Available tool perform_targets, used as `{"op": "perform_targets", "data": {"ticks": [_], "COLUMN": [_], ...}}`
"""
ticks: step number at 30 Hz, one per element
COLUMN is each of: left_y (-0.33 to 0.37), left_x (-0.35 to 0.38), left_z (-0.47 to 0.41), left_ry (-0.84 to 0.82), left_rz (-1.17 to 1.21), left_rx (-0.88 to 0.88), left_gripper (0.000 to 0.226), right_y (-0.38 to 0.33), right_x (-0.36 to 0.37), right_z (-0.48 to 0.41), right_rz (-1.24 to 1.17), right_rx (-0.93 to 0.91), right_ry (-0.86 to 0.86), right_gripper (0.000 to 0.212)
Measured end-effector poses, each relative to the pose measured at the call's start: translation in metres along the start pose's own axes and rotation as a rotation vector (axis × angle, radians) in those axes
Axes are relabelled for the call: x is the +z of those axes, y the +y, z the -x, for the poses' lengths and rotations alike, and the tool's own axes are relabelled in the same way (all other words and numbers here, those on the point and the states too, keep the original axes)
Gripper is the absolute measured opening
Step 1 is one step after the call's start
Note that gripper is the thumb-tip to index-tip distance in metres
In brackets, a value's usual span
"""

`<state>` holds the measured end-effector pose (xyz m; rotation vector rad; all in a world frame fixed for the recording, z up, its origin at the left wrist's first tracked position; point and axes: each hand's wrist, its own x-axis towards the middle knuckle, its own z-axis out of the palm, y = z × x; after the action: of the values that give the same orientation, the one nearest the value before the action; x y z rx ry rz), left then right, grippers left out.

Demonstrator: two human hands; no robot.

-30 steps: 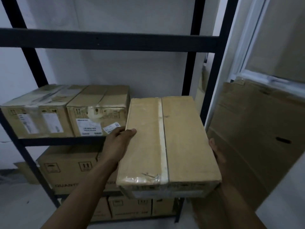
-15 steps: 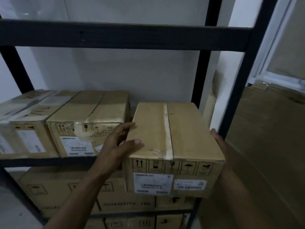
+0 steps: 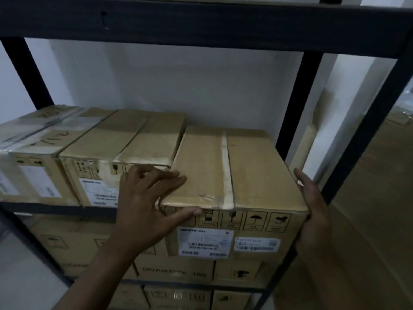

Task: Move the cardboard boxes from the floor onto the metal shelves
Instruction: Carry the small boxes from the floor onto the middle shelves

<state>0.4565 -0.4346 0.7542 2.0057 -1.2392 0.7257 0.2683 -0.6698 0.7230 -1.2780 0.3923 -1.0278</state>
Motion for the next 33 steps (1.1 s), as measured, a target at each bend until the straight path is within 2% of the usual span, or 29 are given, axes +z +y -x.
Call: {"op": "perform_targets", "data": {"ticks": [3, 5, 7, 15, 23, 33], "left_y": [-0.004, -0.009, -0.016, -0.053, -0.061, -0.057], "left_x": [0.009, 0.012, 0.015, 0.004, 0.013, 0.018], "left_z": [-0.005, -0.011, -0.017, -0.046, -0.058, -0.059], "left_ry": [0.049, 0.032, -0.012, -0.343, -0.282, -0.244], "left_rz": [-0.084, -0.107, -0.123, -0.164, -0.232, -0.226], "left_rx": [0.048, 0.056, 0.067, 0.037, 0.132, 0.137], "left_gripper": [0.071, 0.071, 0.071, 0.073, 0.052, 0.048], "right_y": [0.006, 0.007, 0.007, 0.014, 0.023, 0.029], "right_x": [0.000, 0.007, 0.014, 0.028, 0.044, 0.054], "right_z": [0.008, 0.007, -0.001, -0.035, -0.046, -0.044], "right_rz": [0.153, 0.270, 0.362, 0.502, 0.522, 0.520], "right_rx": [-0.145, -0.199, -0.225, -0.153, -0.196, -0.229], "right_ry": [-0.102, -0.089, -0.037, 0.045, 0.133, 0.183], "right_gripper": [0.073, 0.075, 0.066, 0.051, 0.046, 0.050]}}
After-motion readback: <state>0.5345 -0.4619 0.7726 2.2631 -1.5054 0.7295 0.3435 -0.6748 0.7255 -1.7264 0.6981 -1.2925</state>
